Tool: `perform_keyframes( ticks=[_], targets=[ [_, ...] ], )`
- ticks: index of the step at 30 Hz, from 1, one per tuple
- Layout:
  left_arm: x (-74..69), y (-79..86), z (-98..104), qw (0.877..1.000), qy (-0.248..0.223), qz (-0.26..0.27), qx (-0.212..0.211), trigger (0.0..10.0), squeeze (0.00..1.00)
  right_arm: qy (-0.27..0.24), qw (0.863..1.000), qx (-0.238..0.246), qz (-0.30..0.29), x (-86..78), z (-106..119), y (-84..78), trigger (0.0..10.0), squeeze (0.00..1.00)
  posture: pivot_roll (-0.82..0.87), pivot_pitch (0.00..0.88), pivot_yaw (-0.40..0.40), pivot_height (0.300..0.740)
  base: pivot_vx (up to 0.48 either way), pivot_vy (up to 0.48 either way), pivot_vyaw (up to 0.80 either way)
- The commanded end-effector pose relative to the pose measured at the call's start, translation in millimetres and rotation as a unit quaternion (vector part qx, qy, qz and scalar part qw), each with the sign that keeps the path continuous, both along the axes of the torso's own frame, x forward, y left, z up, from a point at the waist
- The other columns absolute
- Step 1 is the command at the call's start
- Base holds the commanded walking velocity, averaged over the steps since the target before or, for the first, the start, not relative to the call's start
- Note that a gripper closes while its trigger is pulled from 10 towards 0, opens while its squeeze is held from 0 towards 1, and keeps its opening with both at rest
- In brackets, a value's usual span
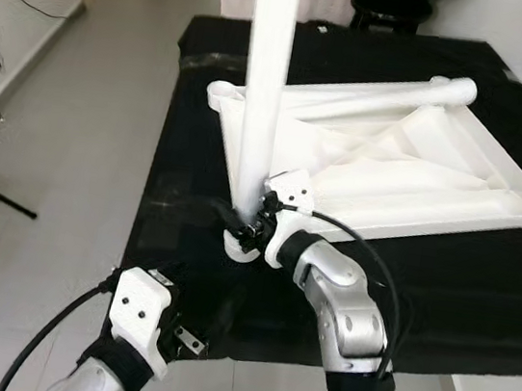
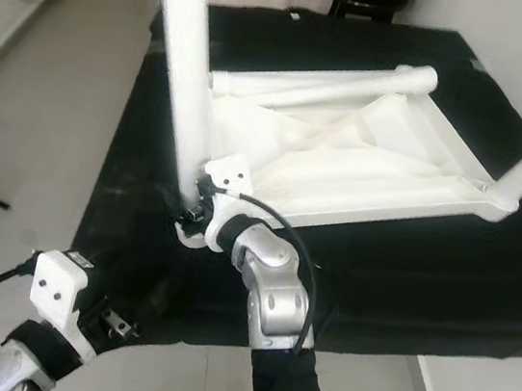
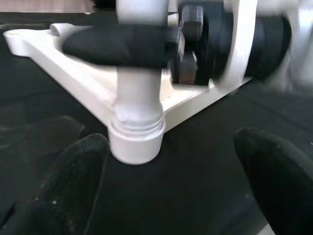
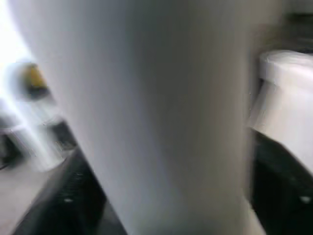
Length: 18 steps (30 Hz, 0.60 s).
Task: Building children table
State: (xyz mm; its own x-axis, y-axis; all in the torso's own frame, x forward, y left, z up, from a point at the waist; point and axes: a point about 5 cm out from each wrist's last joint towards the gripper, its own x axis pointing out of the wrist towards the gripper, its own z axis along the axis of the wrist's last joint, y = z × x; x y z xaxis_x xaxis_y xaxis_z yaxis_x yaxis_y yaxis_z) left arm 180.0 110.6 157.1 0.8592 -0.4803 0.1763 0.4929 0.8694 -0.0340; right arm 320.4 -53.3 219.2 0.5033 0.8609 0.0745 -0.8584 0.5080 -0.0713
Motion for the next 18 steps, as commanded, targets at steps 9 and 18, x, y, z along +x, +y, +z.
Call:
perform_keyframes(
  ticks=[9, 18],
  targets=[
    [-4.0, -1.2, -2.9, 1.0, 0.007, 0.003, 0.001, 10.0, 0.0, -0.052, 0.975, -0.028, 0.216, 11.2, 28.9, -13.6, 10.0, 0.0, 0.03, 0.21, 0.0, 0.74, 0.0, 0.0, 0.0],
    [-11.4, -1.7, -1.1, 1.0, 0.011, 0.001, 0.002, 10.0, 0.0, 0.002, 0.956, -0.045, 0.291, 28.3, 29.4, -23.4, 4.9, 0.0, 0.07, 0.23, 0.007, 0.74, 0.0, 0.0, 0.0]
  ],
)
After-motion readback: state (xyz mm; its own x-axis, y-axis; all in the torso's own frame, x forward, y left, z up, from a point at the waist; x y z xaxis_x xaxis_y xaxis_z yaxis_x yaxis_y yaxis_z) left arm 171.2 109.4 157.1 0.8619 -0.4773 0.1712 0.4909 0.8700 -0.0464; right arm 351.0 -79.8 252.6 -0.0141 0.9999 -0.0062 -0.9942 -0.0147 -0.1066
